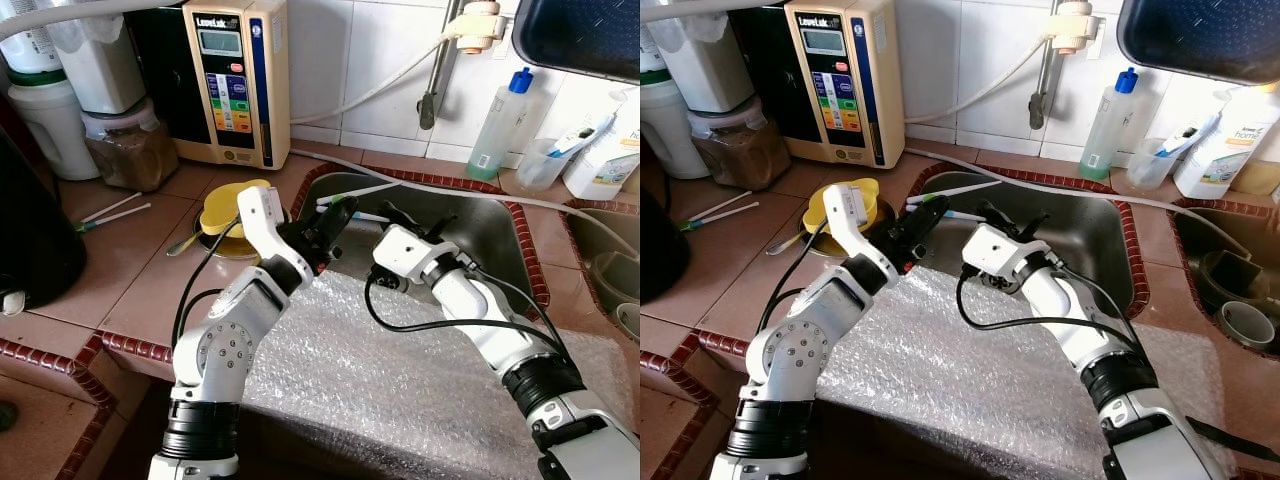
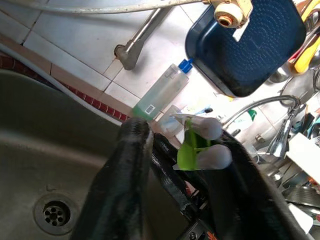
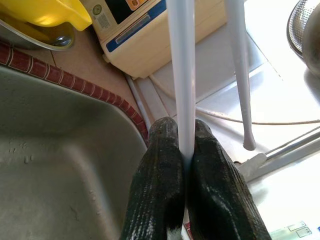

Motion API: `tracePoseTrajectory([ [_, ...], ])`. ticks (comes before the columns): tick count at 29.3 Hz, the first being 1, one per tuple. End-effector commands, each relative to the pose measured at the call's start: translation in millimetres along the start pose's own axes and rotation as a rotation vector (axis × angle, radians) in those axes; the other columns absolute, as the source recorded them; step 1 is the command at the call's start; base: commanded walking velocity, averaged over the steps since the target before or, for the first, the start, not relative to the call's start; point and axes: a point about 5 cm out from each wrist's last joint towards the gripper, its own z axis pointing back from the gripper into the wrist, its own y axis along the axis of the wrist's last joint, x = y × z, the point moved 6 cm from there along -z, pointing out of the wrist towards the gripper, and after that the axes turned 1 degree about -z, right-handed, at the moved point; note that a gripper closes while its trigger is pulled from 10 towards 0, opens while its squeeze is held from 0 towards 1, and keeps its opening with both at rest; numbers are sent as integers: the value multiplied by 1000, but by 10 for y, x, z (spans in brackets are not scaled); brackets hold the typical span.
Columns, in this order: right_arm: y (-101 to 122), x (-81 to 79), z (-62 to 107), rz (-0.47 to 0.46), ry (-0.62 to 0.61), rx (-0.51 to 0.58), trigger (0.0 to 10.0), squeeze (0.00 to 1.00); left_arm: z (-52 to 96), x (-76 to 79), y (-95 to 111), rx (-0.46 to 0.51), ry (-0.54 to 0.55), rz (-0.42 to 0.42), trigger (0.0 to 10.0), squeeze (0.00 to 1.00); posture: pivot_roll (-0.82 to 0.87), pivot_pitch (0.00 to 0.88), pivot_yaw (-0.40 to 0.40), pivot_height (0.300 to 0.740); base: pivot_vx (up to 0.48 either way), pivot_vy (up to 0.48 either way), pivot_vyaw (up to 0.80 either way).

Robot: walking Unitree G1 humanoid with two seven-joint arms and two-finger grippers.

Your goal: Kitchen organization

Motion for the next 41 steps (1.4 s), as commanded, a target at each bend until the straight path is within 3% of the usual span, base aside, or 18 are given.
tracePoseTrajectory([
  [1, -27, 106, 12, -3, -37, 1, 0, 0, 2, -72, -58, -33, 37, -26, 10000, 1000, 10, 0, 17, 740, 0, 0, 0],
  [6, -100, 146, 3, 10, -41, -29, 0, 0, 2, -61, -56, -49, 18, -76, 10000, 1000, 14, 0, 17, 740, 0, 0, 0],
  [14, -131, 167, -30, 20, -41, -44, 0, 0, -1, 61, 49, -18, -37, -90, 10000, 1000, 27, 0, 18, 740, 0, 0, 0],
  [22, -202, 78, -46, 33, -11, -85, 0, 0, -7, 122, 7, -42, -64, -149, 10000, 1000, 30, 0, 20, 740, 0, 0, 0],
  [26, -373, 67, -15, 45, 7, -159, 0, 0, 3, 60, -4, -50, -42, -171, 10000, 1000, 33, 0, 22, 740, 0, 0, 0],
  [33, -591, 153, 41, -9, 12, -253, 0, 0, 80, -214, -179, -129, 51, -341, 10000, 1000, 33, 0, 27, 740, 0, 0, 0],
  [36, -666, 213, 67, -47, -6, -288, 0, 0, 99, -213, -226, -149, 37, -382, 10000, 1000, 35, 0, 26, 740, 0, 0, 0],
  [41, -937, 261, 197, -129, -28, -432, 0, 0, 109, -204, -253, -151, 31, -381, 10000, 1000, 36, 0, 24, 740, 0, 0, 0],
])
